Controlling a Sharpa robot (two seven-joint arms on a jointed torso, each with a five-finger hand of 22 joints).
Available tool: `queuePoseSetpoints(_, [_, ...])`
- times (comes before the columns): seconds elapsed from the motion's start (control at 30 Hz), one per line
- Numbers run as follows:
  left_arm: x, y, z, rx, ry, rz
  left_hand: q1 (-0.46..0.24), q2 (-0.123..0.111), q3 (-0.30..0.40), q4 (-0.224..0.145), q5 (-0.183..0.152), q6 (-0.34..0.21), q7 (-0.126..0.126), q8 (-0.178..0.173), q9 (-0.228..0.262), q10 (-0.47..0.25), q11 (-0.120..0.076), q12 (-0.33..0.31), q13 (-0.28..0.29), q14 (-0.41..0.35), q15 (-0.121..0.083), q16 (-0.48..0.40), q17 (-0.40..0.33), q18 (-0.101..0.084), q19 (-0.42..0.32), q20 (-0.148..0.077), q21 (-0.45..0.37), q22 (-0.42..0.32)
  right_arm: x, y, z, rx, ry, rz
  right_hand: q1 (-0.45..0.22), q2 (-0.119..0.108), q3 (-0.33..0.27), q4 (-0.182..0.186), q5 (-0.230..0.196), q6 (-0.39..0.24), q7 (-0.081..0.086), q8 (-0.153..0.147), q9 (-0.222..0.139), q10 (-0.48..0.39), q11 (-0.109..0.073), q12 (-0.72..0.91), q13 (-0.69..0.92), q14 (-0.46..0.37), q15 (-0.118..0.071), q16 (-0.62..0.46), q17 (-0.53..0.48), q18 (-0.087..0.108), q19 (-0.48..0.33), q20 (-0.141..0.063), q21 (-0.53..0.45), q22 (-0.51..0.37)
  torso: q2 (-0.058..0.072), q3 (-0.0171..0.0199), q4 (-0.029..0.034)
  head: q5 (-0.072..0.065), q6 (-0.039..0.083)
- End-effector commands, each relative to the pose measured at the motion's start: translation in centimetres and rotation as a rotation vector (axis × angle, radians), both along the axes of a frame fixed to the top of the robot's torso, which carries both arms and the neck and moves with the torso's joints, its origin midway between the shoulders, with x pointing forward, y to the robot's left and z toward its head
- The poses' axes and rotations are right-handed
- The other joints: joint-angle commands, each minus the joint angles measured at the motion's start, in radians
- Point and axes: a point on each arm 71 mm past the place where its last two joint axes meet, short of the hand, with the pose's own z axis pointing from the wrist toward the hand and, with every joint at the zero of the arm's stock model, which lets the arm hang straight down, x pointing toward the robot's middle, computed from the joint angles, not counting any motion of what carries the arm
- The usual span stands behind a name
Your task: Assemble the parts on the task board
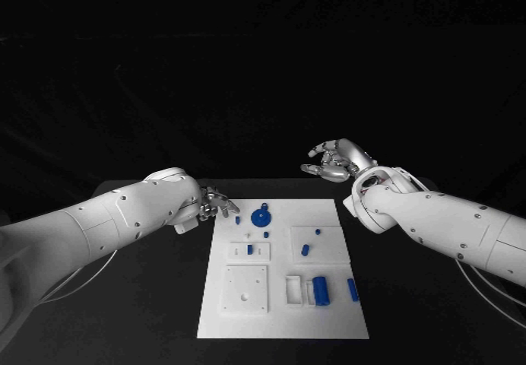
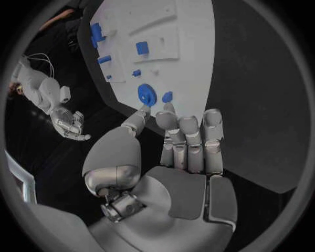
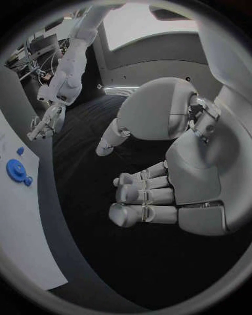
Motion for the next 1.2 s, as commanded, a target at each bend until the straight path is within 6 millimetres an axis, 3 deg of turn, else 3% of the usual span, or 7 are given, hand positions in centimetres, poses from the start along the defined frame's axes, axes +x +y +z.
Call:
queuePoseSetpoints(0.03, [0.0,-0.5,-0.3,0.036,0.045,-0.041,0.003,0.013,-0.001,-0.007,0.003,-0.020,0.006,-0.015,-0.007,-0.001,0.005,0.015,0.007,0.009,0.003,0.012,0.005,0.015,0.014,-0.133,0.015,0.024,-0.1,0.2,0.0,-0.004,0.001,0.015,-0.001,0.009,0.000,0.006,0.005,-0.009,0.014,0.005,0.001,-0.007,0.003,0.004,-0.001,-0.002,-0.004,-0.007,0.002,0.127,0.000,-0.009,-0.003,0.001,0.001,-0.0013,-0.0014,0.000,-0.001])
queuePoseSetpoints(0.27, [0.5,-1.1,-0.3,0.081,0.028,-0.050,0.002,0.016,-0.004,-0.011,-0.011,-0.059,0.017,-0.050,-0.034,-0.002,0.015,0.061,0.032,0.053,0.009,0.064,0.039,0.047,0.083,-0.138,0.089,0.025,-0.1,0.4,0.0,-0.003,0.001,0.019,-0.001,0.009,0.000,0.006,0.006,-0.009,0.014,0.005,0.002,-0.007,0.003,0.004,-0.002,-0.002,-0.004,-0.007,0.002,0.127,0.000,-0.009,-0.003,0.001,0.007,-0.0020,-0.0077,0.001,-0.002])
queuePoseSetpoints(0.47, [0.6,-1.4,-0.3,0.103,0.012,-0.056,-0.021,0.011,-0.007,0.010,-0.031,-0.056,0.016,-0.055,-0.043,-0.001,0.014,0.067,0.034,0.069,0.008,0.073,0.054,0.065,0.100,-0.137,0.113,0.023,-0.1,0.4,0.0,-0.002,-0.001,0.020,-0.001,0.009,0.000,0.006,0.007,-0.009,0.014,0.005,0.002,-0.007,0.003,0.005,-0.002,-0.002,-0.004,-0.007,0.002,0.127,0.000,-0.009,-0.004,0.001,0.008,-0.0018,-0.0073,0.000,-0.001])
queuePoseSetpoints(0.9, [0.8,-1.6,-1.2,0.102,0.014,-0.040,-0.039,0.001,-0.007,0.032,-0.035,-0.056,0.016,-0.059,-0.050,0.000,0.014,0.074,0.037,0.072,0.008,0.076,0.066,0.076,0.099,-0.135,0.126,0.022,-0.2,0.6,0.1,0.000,-0.002,0.025,0.000,0.009,0.000,0.006,0.008,-0.010,0.014,0.005,0.002,-0.007,0.003,0.005,-0.002,-0.002,-0.004,-0.007,0.002,0.127,0.000,-0.009,-0.004,0.002,0.007,-0.0021,-0.0069,-0.003,-0.007])
queuePoseSetpoints(1.2, [1.0,-1.1,-1.5,0.101,0.007,-0.021,-0.039,0.008,-0.003,0.037,-0.035,-0.056,0.017,-0.060,-0.052,-0.002,0.015,0.077,0.039,0.072,0.009,0.076,0.070,0.080,0.096,-0.134,0.131,0.022,-0.3,0.6,0.1,0.001,-0.003,0.026,0.001,0.009,-0.001,0.006,0.009,-0.010,0.014,0.005,0.002,-0.007,0.003,0.005,-0.003,-0.002,-0.004,-0.007,0.002,0.127,0.000,-0.009,-0.004,0.002,0.008,-0.0023,-0.0084,-0.009,-0.009])
